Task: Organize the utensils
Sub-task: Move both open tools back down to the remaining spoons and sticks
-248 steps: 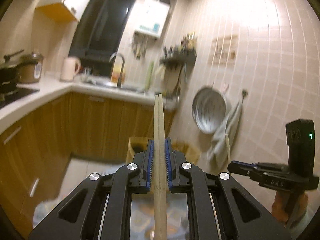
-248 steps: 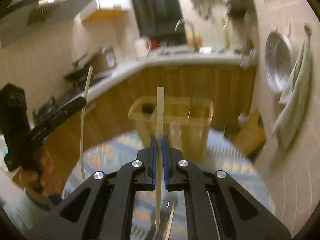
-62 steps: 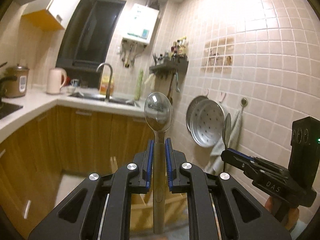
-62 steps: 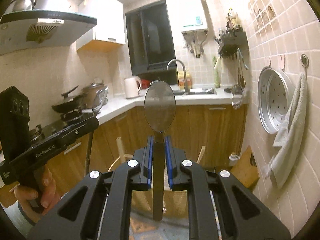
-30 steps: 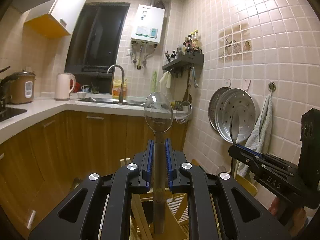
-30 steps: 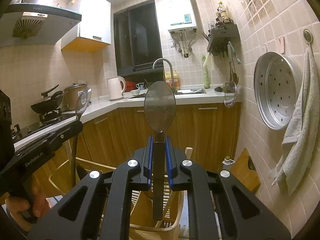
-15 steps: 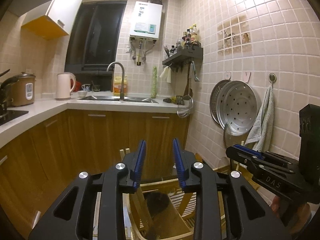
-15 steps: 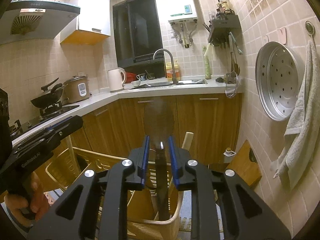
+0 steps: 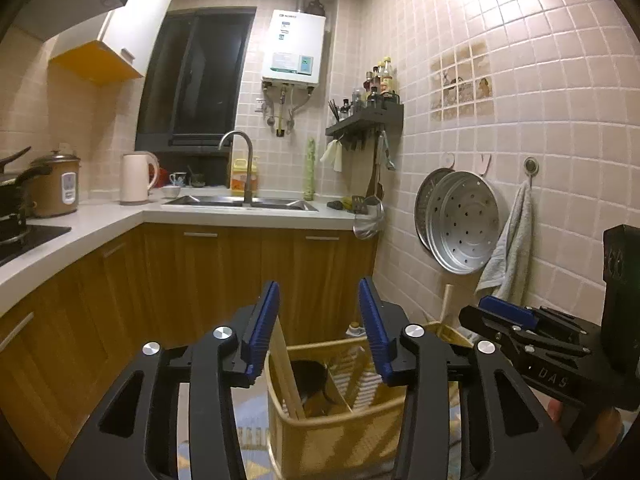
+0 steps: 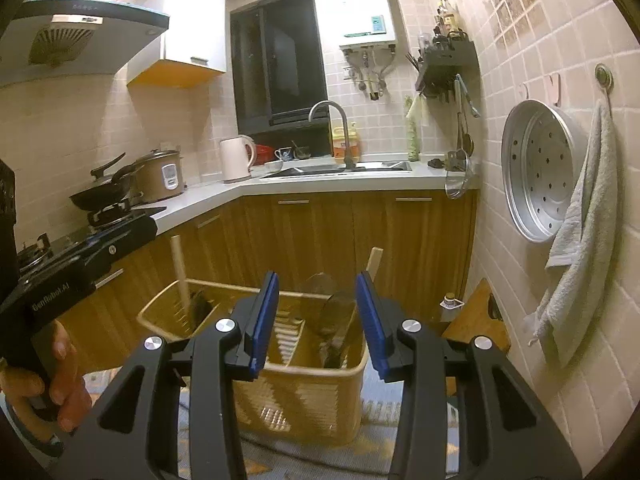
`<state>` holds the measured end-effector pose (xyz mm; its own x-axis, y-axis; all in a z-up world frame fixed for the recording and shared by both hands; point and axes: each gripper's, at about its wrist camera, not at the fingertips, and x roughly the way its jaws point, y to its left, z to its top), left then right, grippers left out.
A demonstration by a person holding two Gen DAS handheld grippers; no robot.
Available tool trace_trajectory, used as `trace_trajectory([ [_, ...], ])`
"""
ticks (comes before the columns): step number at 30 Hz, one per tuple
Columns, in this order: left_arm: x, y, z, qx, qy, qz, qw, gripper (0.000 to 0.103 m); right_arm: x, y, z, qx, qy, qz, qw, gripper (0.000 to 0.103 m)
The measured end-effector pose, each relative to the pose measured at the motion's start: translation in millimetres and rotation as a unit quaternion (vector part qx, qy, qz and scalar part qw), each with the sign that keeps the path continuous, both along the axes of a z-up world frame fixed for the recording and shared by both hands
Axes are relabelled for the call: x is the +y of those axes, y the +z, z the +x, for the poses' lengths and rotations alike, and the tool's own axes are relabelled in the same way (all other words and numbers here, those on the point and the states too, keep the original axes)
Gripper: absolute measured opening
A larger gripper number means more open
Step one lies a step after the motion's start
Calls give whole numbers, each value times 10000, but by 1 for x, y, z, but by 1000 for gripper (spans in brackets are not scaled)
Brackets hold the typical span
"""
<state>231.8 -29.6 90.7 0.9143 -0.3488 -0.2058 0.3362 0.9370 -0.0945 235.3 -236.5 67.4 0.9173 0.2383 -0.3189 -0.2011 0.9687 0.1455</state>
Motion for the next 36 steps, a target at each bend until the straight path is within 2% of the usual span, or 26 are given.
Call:
trace_trajectory([
  [5,6,2,-25,137,-10,-44,9999,41,4,4,-27,47,64,-49,10000,37],
  [11,17,-10,-56,543,-56,-8,9985,41,8,1,-59,179,128,-87,9997,39],
  [16,35,-25,-76,1045,-89,-157,9944,41,12,-6,-83,395,158,-120,9990,39],
  [19,46,-37,-89,1434,-233,-276,9890,41,17,-12,-96,590,181,-215,9979,39],
  [26,53,-73,-124,2003,-327,153,9791,41,24,-37,-127,1331,131,-359,9904,39],
  [30,51,-91,-140,2251,-341,643,9716,41,15,-57,-135,1919,179,-105,9812,39],
  [32,47,-99,-143,2439,-290,938,9648,41,13,-69,-137,2236,195,-60,9745,39],
  [33,46,-105,-143,2622,-294,1073,9586,41,13,-76,-137,2411,220,-37,9702,39],
  [36,41,-116,-136,3047,-605,1045,9448,41,12,-97,-139,2915,372,124,9558,38],
])
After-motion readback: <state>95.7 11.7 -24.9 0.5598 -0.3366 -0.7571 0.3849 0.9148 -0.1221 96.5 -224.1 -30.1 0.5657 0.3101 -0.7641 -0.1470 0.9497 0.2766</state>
